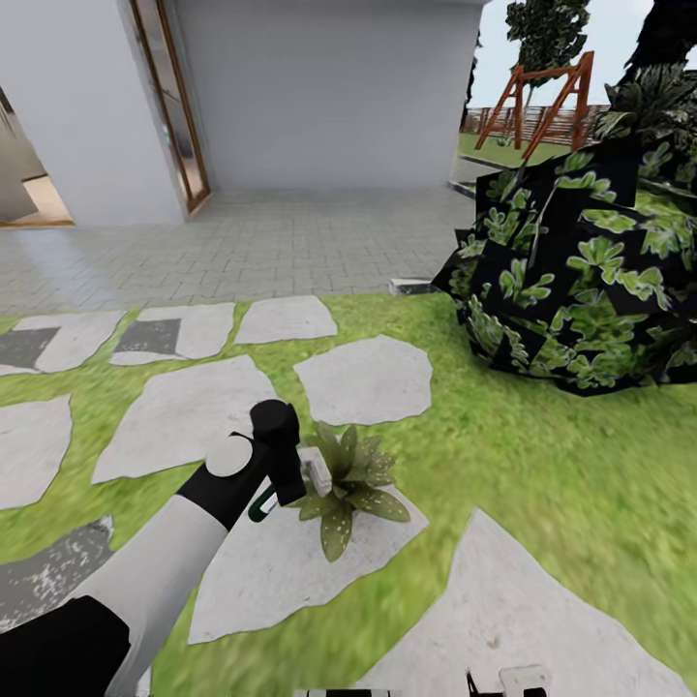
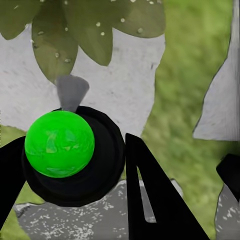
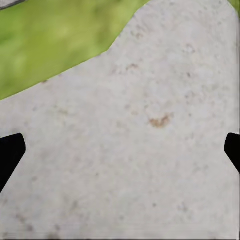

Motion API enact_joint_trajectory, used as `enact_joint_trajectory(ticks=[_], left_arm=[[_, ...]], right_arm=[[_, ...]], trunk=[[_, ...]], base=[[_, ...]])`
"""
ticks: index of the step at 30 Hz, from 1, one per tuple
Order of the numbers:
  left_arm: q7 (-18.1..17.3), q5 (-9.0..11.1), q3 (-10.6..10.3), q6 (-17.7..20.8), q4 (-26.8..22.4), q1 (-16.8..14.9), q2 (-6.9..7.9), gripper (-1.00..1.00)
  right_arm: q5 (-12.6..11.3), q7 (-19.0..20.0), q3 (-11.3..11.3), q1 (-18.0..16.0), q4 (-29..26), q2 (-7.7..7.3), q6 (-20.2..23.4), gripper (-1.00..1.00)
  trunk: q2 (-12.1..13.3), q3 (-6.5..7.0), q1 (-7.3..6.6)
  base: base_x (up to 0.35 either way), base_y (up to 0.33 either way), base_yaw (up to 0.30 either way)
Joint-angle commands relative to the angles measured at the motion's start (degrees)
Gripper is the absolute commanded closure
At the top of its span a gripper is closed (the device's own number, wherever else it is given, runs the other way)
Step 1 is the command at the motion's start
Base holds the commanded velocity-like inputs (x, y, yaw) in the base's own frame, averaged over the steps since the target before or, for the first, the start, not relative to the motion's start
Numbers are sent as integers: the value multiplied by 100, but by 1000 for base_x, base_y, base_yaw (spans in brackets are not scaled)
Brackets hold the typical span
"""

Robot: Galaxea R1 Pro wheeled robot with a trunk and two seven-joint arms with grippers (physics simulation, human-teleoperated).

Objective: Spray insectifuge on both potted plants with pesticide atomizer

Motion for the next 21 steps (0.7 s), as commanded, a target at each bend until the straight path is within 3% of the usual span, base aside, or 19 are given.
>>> enact_joint_trajectory(ticks=[1,5,10,21], left_arm=[[-56,-53,0,67,-6,-8,-1,100],[-56,-53,3,71,-6,-16,-2,100],[-56,-57,-13,67,-6,-8,-11,100],[-56,-66,-24,73,-6,-157,-97,100]], right_arm=[[24,-57,49,-4,6,0,-7,-100],[24,-54,50,-5,6,0,-9,-100],[24,-53,52,-4,6,0,-9,-100],[24,-53,52,-6,6,7,-11,-100]], trunk=[[-2,-4,-4],[-2,-4,-4],[-2,-4,-4],[-2,-4,-4]], base=[[-149,264,-291],[72,253,-288],[83,47,-235],[3,2,-22]])
